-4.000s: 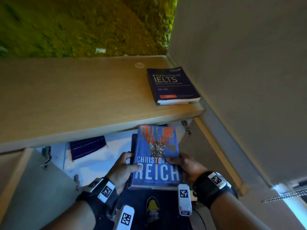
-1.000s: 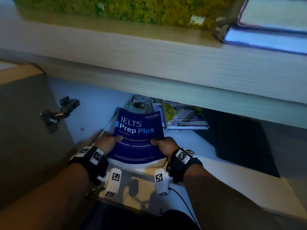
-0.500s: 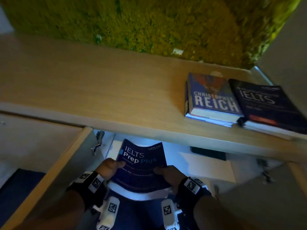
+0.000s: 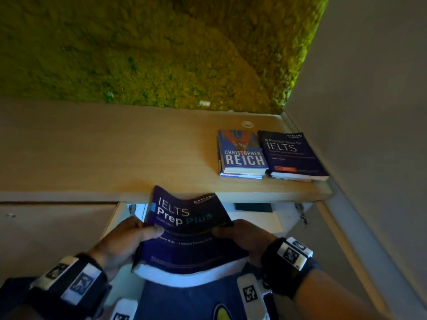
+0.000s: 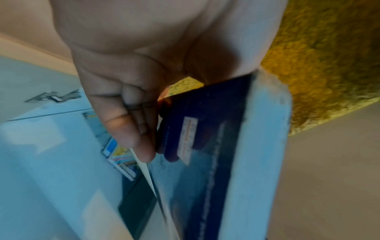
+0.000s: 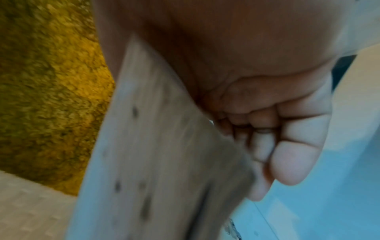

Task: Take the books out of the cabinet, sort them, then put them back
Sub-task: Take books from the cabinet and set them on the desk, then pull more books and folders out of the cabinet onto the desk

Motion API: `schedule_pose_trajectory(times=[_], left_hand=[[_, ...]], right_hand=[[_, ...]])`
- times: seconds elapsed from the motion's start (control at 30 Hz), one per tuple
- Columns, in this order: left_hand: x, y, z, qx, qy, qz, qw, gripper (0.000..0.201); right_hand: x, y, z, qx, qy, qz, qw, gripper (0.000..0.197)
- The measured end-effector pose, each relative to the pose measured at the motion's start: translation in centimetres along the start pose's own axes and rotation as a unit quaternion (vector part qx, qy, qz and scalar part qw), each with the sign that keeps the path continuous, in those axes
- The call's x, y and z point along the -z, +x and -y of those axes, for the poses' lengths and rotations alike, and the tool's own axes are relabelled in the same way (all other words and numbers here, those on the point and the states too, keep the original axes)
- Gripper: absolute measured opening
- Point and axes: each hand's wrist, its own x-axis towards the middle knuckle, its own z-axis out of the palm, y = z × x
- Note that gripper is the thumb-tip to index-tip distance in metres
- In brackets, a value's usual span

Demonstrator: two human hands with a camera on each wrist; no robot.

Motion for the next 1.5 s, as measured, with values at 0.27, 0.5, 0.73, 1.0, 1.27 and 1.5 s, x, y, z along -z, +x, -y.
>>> schedule_pose_trajectory(times=[0.27,0.5,0.73,1.0,1.27,1.5], left_hand=[[0.1,3.0,-7.3,-0.081,-0.042,-0.109,0.990,0.026],[3.8,14.1,-10.9,-0.058,-0.082,-0.194,0.976,0.018],[6.8,24.6,-10.0,-0.053,0.117,-0.214,0.968,0.033],[6.6,27.5,-3.0,-0.068,0.428,-0.213,0.876,0.121],[1.4,24.8,-1.7,-0.198,0.356,-0.350,0.843,0.049],[-9.7,21.2,7.8,-0.107,0.405,0.131,0.899,0.025]], right_hand=[[2.3,2.1,8.3,0.073,-0.003,-0.054,0.996,0.031],[4.5,12.9,13.8,0.096,-0.056,-0.070,0.991,0.043],[6.2,20.1,14.8,0.114,-0.109,-0.065,0.985,0.018],[5.7,18.8,12.5,0.170,-0.294,-0.045,0.939,0.064],[5.2,12.9,4.3,0.278,-0.286,-0.062,0.915,0.024],[10.3,11.7,-9.7,-0.056,-0.014,-0.045,0.997,0.014]])
